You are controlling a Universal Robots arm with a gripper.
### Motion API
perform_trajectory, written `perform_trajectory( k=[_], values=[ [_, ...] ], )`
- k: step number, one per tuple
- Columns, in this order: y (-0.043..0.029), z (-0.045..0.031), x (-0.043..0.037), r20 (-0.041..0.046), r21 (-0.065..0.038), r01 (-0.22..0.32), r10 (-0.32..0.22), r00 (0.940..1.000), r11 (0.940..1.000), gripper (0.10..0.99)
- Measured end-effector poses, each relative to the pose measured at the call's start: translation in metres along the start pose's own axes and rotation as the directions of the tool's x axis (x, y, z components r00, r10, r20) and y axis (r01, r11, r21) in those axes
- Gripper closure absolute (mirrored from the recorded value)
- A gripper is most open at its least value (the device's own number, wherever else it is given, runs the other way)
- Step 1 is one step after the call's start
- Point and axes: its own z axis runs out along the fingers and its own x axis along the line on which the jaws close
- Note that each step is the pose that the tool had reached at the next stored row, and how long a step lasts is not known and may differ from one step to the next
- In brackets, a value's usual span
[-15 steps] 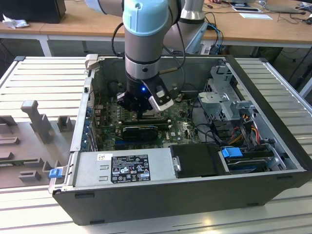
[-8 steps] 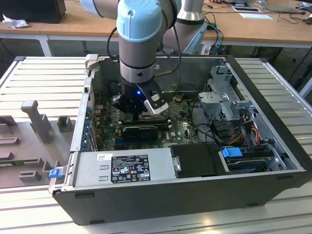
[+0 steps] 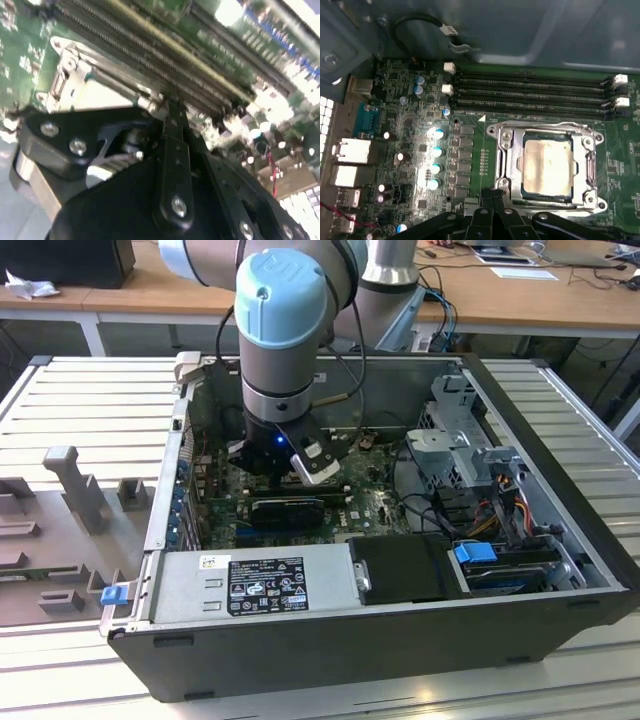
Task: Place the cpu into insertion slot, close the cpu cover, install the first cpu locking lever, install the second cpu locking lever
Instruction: 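Install the second cpu locking lever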
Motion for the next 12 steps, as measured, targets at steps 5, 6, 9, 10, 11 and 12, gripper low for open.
perform_trajectory(
  k=[5,6,9,10,11,12],
  values=[
    [0.0005,-0.0019,-0.0001,0.0014,-0.015,0.000,0.000,1.0000,0.9999,0.980],
    [0.0007,-0.0035,0.0000,0.0009,-0.014,0.000,0.000,1.0000,0.9999,0.980],
    [0.0025,-0.0114,0.0000,0.0009,-0.014,0.000,0.000,1.0000,0.9999,0.980],
    [0.0036,-0.0165,0.0000,0.0008,-0.013,0.000,0.000,1.0000,0.9999,0.980],
    [0.0043,-0.0194,0.0000,0.0008,-0.013,0.000,0.000,1.0000,0.9999,0.980],
    [0.0044,-0.0197,0.0000,0.0010,-0.013,0.000,0.000,1.0000,0.9999,0.980]
  ],
)
